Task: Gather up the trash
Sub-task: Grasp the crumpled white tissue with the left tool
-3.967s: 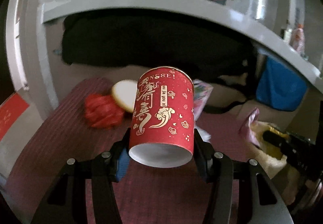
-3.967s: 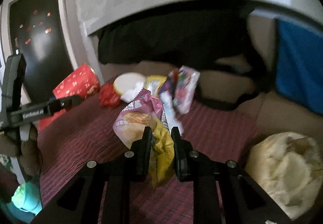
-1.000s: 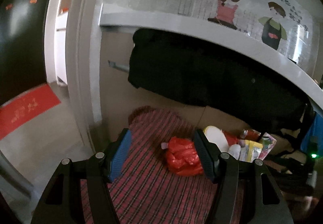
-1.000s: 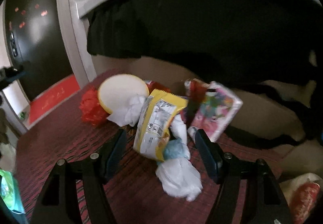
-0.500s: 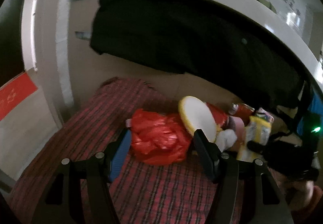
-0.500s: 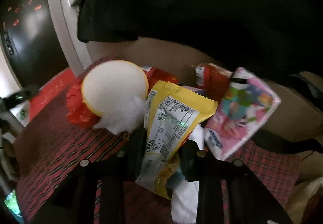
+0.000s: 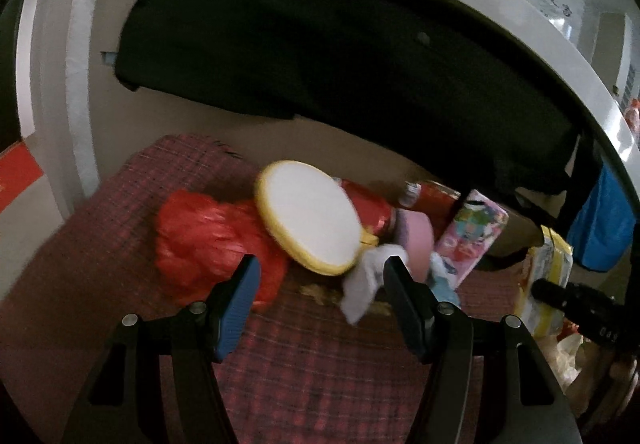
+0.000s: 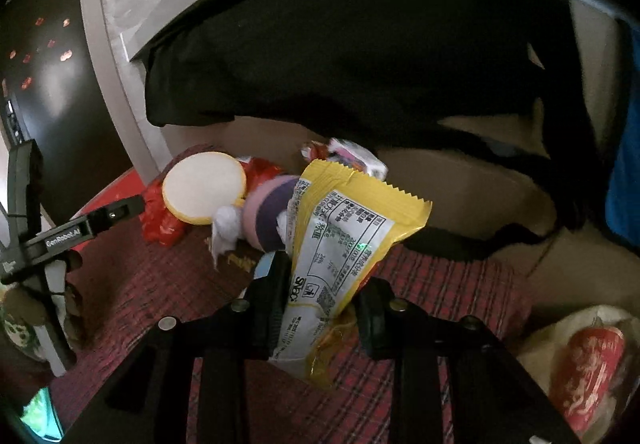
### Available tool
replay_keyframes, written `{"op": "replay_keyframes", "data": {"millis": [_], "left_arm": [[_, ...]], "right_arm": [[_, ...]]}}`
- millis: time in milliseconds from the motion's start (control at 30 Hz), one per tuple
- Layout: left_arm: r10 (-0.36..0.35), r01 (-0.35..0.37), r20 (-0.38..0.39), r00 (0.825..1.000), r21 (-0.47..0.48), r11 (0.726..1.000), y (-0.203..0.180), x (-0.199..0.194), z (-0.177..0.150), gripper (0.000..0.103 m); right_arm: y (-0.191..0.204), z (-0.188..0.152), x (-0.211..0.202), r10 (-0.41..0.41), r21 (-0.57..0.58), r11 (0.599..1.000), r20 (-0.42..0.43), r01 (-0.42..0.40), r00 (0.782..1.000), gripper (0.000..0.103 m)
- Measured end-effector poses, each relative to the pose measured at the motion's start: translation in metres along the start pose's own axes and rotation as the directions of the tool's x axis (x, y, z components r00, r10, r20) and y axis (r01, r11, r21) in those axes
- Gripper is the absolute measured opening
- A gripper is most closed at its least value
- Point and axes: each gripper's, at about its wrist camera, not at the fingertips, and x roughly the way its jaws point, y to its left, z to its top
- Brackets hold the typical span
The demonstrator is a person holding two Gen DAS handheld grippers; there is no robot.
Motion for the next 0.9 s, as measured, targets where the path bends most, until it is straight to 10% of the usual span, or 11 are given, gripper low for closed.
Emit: {"op": "replay_keyframes", "data": {"millis": [400, 633, 900], "left_arm": [[0.076, -0.058, -0.119, 0.990, 0.150, 0.987, -0.058, 0.078, -0.008, 0.062], [0.088, -0.075, -0.131, 0.987, 0.100, 0.992, -0.054, 0.089, 0.003, 0.025], [0.064, -0.060, -0.046, 0.997, 0.080, 0.995, -0.056, 0.027, 0.010, 0.015]], "right_arm": [[-0.015, -0.021, -0.004, 0.035, 0.064, 0.997, 0.003, -0.035, 0.999, 0.029], [-0.018, -0.024, -0.011, 0.030, 0.056, 0.998, 0.018, -0.031, 0.999, 0.029], [-0.008, -0.026, -0.039, 0.035, 0.024, 0.999, 0.068, -0.036, 0.997, 0.029]]}}
